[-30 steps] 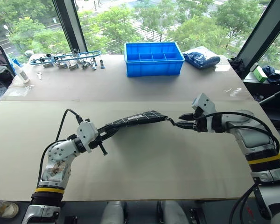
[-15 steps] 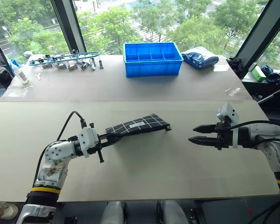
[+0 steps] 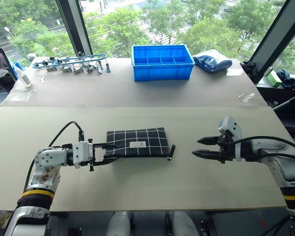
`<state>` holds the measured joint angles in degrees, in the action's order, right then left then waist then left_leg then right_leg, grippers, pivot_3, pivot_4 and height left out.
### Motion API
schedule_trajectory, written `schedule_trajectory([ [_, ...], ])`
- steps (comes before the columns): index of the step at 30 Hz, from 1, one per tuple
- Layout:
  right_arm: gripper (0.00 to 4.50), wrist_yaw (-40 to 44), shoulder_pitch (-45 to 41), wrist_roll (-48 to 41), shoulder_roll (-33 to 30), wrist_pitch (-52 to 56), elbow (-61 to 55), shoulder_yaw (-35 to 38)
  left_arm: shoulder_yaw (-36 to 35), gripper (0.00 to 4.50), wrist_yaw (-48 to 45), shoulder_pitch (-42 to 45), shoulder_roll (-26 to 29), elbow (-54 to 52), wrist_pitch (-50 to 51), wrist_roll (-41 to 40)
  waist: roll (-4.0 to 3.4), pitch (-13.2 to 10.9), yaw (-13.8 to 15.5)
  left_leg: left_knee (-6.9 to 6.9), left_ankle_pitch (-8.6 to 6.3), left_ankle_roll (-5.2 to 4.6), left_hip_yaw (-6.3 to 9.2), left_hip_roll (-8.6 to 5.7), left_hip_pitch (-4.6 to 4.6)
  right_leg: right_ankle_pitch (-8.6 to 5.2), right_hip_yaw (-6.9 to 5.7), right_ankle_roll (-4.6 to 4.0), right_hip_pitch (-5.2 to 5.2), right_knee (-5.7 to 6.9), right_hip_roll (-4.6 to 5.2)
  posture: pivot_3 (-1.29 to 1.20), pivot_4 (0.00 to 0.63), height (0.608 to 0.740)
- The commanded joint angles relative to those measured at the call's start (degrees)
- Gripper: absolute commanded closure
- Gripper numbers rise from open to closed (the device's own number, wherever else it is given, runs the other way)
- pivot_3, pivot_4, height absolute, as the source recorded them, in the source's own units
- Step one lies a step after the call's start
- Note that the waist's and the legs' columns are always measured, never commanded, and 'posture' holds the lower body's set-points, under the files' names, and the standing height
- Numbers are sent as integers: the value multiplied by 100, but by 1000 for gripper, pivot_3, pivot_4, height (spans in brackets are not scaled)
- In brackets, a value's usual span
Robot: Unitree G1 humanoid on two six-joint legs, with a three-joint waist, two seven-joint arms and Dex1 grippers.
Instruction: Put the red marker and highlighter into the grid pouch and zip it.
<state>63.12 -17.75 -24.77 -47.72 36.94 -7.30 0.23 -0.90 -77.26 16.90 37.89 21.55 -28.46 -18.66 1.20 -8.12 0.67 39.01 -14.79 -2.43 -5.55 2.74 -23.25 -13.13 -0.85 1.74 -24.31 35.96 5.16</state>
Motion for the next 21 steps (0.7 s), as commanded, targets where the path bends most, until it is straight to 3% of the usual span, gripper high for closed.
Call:
schedule_trajectory([
  [1,1206,85,-105,-12,-68,-141,3,62,-437,748,660,-374,198,-1110,1408,-666,0,0,-4,0,0,0,2,0,-1,0,0,0,0,0,0,0,150,740],
  [8,1206,-86,-497,-315,223,-209,500,534,-1307,748,2329,-1781,574,-2914,4747,-1945,3,-2,-99,-3,-1,-1,18,11,9,-3,12,4,0,8,1,0,150,740],
  [11,1206,-145,-522,-543,159,-125,532,975,-2496,748,3460,-2298,509,-3260,5951,-2847,4,-3,-118,-4,-1,-1,23,13,9,-3,12,4,-1,11,1,0,150,740],
  [16,1206,-134,-139,-1080,17,200,-215,1479,-3759,748,3803,-2710,470,-3254,6267,-3318,6,-4,-66,-4,-1,0,33,10,10,-3,6,3,4,8,7,0,150,740],
  [21,1206,-408,180,-1523,74,566,-870,1682,-4042,748,3531,-2976,683,-2892,6137,-2956,6,-4,-57,-4,-1,0,29,8,14,-5,8,0,6,7,6,0,150,740],
])
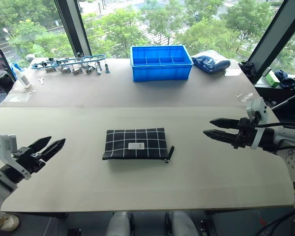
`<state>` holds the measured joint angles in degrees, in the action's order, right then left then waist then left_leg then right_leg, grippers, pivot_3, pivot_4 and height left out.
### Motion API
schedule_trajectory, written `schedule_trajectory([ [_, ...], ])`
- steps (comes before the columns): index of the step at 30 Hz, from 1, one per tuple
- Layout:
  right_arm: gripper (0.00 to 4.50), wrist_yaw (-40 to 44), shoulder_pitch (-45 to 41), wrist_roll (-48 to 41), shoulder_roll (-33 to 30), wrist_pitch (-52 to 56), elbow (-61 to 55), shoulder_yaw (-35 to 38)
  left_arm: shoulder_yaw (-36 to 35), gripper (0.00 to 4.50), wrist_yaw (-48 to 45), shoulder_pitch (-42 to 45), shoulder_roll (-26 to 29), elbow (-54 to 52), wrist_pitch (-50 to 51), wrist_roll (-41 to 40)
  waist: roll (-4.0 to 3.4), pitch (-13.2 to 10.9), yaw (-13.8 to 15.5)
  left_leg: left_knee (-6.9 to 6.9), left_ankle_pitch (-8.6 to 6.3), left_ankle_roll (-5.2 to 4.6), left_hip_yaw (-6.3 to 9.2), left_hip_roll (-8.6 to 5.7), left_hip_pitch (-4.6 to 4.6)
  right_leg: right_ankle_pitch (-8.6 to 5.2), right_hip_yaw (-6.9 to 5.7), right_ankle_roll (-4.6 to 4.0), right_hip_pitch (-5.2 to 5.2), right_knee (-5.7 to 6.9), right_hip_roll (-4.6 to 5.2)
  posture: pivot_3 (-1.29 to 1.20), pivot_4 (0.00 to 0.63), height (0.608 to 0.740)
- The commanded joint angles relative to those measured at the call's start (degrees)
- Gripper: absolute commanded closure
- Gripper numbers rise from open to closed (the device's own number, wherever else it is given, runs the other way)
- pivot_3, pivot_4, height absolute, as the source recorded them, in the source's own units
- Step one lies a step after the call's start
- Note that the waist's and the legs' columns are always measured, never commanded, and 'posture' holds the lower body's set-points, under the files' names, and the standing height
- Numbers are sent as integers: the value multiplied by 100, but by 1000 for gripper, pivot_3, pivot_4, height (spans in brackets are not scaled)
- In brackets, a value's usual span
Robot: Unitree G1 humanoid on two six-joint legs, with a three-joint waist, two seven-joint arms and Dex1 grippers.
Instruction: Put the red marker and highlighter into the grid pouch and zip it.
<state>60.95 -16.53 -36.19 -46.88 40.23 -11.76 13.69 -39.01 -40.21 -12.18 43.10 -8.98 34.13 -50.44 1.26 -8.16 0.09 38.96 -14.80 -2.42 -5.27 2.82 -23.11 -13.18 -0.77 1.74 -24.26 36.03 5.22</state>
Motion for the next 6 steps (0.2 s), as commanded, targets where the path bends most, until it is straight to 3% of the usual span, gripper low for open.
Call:
schedule_trajectory([
  [1,1206,-244,80,-430,10,271,-444,354,-221,748,-205,-55,177,203,-150,266,0,0,2,0,0,0,-2,0,1,0,1,0,-1,0,0,0,150,740],
  [6,1206,-404,183,-280,23,171,-401,123,-68,748,-247,164,82,188,-194,330,2,0,24,0,0,1,-4,-2,-1,-1,-1,-3,-1,-1,0,0,150,740],
])
